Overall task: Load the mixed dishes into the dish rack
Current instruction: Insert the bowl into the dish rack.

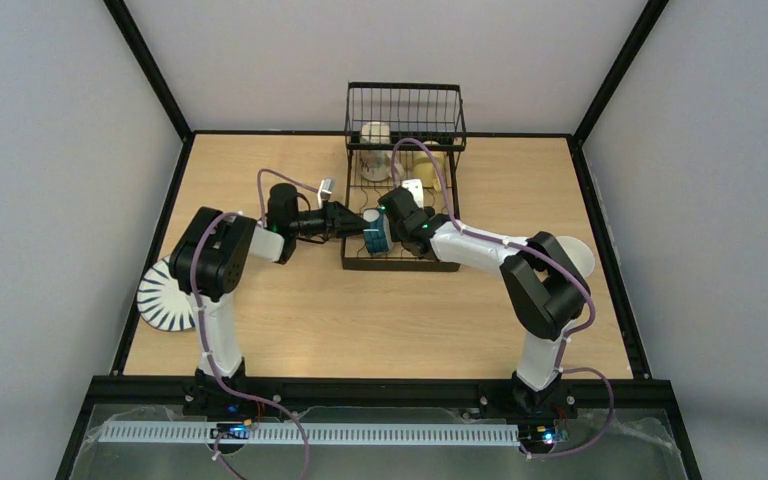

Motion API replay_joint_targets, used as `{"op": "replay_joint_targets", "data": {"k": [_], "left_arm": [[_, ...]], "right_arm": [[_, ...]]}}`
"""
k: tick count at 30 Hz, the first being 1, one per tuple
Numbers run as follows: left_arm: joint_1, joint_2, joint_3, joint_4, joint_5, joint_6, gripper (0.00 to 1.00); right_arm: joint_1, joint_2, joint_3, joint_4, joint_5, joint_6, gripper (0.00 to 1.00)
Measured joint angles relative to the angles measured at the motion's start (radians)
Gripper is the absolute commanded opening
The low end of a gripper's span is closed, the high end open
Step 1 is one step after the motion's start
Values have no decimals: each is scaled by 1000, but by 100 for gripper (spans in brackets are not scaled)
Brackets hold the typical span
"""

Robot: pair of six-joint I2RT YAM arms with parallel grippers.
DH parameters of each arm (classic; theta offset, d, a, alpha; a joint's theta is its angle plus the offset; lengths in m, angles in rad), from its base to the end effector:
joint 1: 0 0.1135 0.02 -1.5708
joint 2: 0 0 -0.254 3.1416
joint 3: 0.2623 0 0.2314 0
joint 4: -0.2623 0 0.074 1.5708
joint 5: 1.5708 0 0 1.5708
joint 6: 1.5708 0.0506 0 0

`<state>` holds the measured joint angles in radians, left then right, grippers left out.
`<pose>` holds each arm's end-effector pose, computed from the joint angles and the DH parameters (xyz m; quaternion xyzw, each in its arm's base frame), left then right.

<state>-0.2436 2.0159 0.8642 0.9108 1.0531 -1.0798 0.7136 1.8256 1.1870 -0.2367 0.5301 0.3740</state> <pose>0.3497 -0.1322 0.1394 0.0071 0.7476 -0.6398 0.1778 0.3000 0.2259 0.1839 -0.0653 0.9093 -0.0406 0.4089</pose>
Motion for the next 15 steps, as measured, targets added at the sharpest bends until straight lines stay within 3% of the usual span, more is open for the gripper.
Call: {"op": "replay_joint_targets", "data": {"k": [15], "left_arm": [[11, -26, 0, -60, -24, 0, 73]], "right_arm": [[0, 0, 22, -1, 5, -7, 6]]}}
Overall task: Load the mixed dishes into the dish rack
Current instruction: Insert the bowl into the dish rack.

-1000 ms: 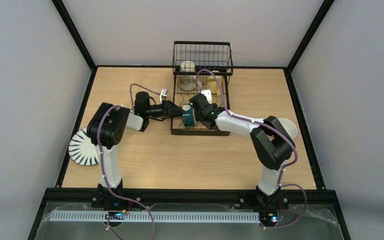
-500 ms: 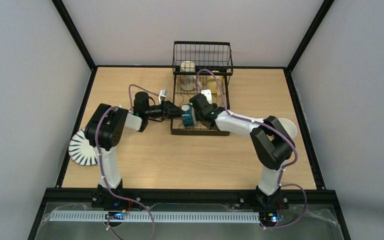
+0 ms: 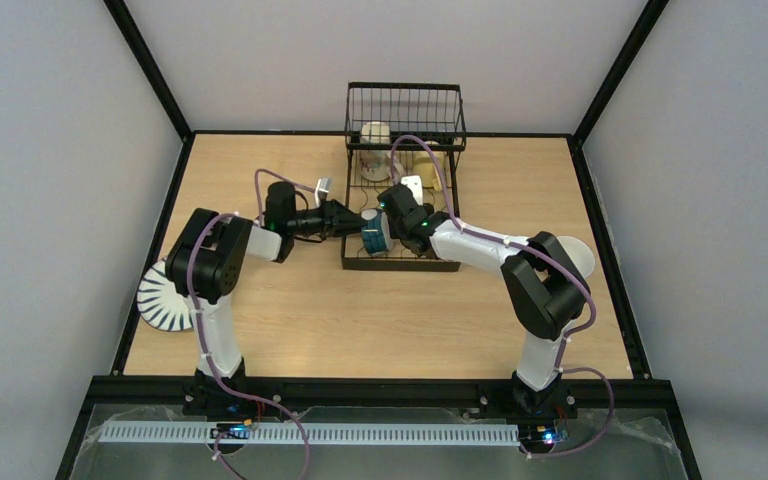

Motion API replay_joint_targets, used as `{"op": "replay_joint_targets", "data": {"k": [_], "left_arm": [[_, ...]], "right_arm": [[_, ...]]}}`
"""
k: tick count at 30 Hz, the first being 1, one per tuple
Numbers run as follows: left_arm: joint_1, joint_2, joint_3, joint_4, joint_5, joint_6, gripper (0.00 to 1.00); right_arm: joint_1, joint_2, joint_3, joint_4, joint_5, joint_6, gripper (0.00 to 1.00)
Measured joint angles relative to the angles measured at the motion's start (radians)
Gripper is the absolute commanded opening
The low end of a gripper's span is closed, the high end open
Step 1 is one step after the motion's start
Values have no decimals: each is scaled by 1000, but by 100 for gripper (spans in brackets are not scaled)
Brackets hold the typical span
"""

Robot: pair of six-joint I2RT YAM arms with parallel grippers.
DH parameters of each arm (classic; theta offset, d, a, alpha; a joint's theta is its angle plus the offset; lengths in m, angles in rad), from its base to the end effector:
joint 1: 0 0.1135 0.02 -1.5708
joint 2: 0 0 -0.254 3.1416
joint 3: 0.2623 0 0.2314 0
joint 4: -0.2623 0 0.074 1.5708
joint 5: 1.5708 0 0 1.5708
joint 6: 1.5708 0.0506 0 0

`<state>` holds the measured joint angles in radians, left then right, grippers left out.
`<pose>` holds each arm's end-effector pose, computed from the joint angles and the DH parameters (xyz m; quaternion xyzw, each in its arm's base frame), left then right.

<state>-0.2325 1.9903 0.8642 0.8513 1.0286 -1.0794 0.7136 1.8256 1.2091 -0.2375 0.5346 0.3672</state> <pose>0.3502 -0.1275 0.1424 -0.0145 0.7548 -0.6313 0.1772 0.3029 0.2281 0.1904 -0.0644 0.9057 -0.0380 0.4174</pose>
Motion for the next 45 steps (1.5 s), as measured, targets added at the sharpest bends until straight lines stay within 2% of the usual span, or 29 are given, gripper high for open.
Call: {"op": "replay_joint_targets", "data": {"k": [24, 31, 37, 45], "left_arm": [[3, -51, 23, -53, -27, 6, 75], [3, -69, 23, -112, -27, 43, 75], [7, -99, 23, -188, -28, 97, 75], [53, -172, 18, -299, -36, 185, 75]], "right_arm": [[0, 0, 6, 0, 0, -6, 6], [0, 0, 7, 0, 4, -10, 7], [0, 0, 8, 0, 6, -15, 13], [0, -1, 11, -4, 7, -19, 26]]}}
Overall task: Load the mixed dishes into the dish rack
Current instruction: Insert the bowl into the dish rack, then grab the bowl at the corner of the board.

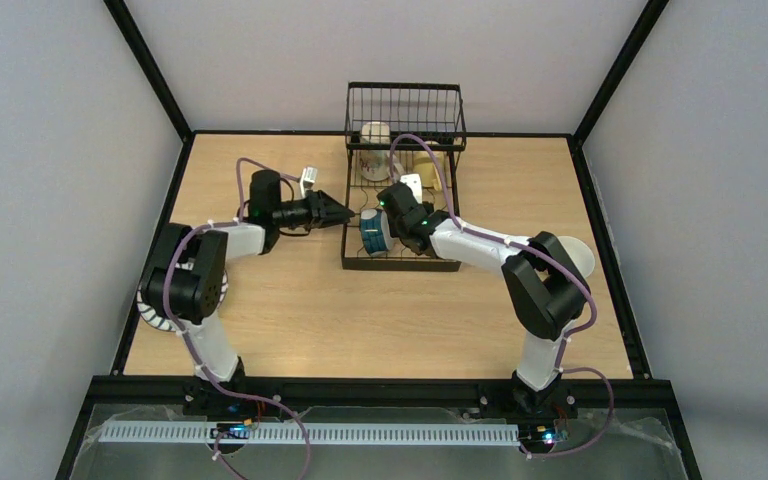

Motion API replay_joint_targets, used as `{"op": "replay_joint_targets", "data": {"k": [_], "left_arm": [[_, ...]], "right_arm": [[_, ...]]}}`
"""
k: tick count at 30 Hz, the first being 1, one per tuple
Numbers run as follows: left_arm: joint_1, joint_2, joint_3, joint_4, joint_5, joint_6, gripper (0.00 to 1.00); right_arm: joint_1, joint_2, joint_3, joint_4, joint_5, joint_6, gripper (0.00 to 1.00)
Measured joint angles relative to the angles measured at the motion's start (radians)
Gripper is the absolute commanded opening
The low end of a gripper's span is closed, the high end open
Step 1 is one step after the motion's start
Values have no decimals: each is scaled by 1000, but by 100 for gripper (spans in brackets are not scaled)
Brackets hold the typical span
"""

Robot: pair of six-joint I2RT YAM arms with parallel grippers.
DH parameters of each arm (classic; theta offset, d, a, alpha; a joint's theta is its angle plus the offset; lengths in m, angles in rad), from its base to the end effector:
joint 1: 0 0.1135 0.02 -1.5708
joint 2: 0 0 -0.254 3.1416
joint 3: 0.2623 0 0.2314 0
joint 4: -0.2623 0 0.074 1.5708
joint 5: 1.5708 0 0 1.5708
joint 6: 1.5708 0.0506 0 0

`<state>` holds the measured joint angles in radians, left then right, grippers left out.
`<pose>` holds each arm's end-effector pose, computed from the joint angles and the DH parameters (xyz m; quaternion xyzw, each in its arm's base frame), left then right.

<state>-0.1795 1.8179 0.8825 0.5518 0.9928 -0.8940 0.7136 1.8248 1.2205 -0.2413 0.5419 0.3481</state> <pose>0.3440 -0.1055 0.1775 -0.0053 0.7760 -0.5908 0.2208 0.3041 0.2288 0.1939 -0.0704 0.9031 -0.0428 0.4214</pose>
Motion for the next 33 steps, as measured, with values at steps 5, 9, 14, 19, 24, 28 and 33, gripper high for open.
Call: {"op": "replay_joint_targets", "data": {"k": [5, 9, 14, 19, 24, 28, 33], "left_arm": [[13, -39, -14, -61, -6, 50, 75], [13, -79, -38, -100, -10, 75, 78], [13, -171, -64, -143, -15, 87, 84], [13, -293, -66, -149, -17, 71, 99], [10, -396, -63, -129, -17, 3, 99], [-20, -448, 2, -133, -18, -52, 99], [-112, -463, 125, -145, -18, -116, 78]], "right_arm": [[0, -10, 0, -9, 0, 3, 43], [0, -39, 0, -19, 2, 9, 66], [0, -117, -2, -36, 8, 22, 94], [0, -214, -3, -87, 28, 60, 100], [0, -333, -20, -150, 61, 116, 100], [0, -462, -50, -195, 99, 179, 100], [0, -624, -105, -232, 135, 245, 99]]}}
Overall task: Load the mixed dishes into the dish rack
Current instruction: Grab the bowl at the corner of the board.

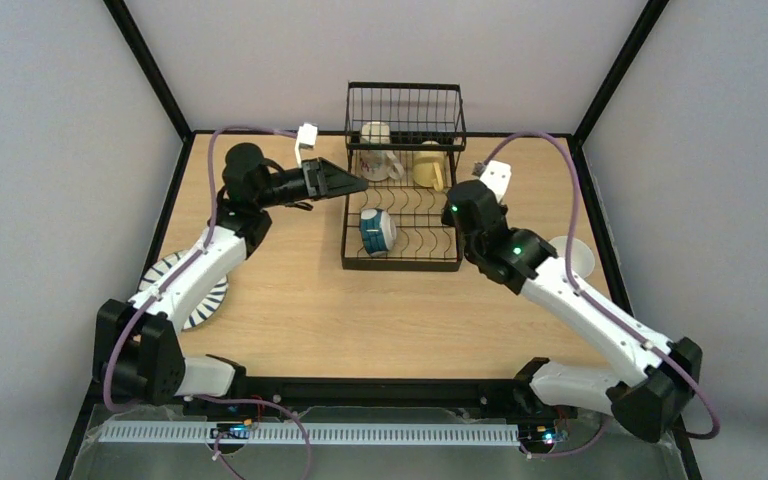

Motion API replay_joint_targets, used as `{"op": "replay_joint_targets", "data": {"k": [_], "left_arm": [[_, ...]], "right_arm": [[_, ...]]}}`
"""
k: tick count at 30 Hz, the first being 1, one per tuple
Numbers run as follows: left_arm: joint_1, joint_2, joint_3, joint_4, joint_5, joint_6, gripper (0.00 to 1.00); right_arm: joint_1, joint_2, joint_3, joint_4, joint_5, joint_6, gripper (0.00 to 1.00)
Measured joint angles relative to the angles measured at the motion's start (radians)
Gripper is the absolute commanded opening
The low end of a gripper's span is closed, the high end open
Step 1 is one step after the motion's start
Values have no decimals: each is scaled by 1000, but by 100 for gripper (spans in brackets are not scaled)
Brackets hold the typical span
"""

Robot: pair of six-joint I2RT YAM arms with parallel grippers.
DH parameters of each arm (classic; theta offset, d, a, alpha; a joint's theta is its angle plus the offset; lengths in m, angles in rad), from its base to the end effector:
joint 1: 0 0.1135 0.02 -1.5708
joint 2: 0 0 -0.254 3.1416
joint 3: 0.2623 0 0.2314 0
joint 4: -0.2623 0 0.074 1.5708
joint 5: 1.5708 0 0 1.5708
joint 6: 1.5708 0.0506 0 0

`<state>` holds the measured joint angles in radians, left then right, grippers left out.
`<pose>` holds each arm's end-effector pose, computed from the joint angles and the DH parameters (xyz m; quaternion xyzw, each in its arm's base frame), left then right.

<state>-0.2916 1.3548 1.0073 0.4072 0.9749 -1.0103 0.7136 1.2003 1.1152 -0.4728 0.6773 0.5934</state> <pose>0.2737 -0.1259 0.3480 0.1061 0.6870 -0.6452 0.3170 0.2113 0.1410 0.3310 0.1113 0.8330 0.0475 0.5399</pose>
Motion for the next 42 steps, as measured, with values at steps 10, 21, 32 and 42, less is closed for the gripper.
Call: {"op": "replay_joint_targets", "data": {"k": [10, 21, 32, 42], "left_arm": [[-172, 19, 72, -100, -34, -14, 99], [-427, 145, 391, -580, -241, 350, 99], [-557, 241, 465, -856, -459, 560, 99], [-557, 270, 465, -887, -495, 597, 99]], "right_arm": [[-39, -127, -34, -125, 53, 49, 100], [-346, -111, -134, -278, -32, 131, 100], [-633, 27, -167, -246, -182, 100, 100], [-707, 121, -167, -186, -219, 58, 99]]}}
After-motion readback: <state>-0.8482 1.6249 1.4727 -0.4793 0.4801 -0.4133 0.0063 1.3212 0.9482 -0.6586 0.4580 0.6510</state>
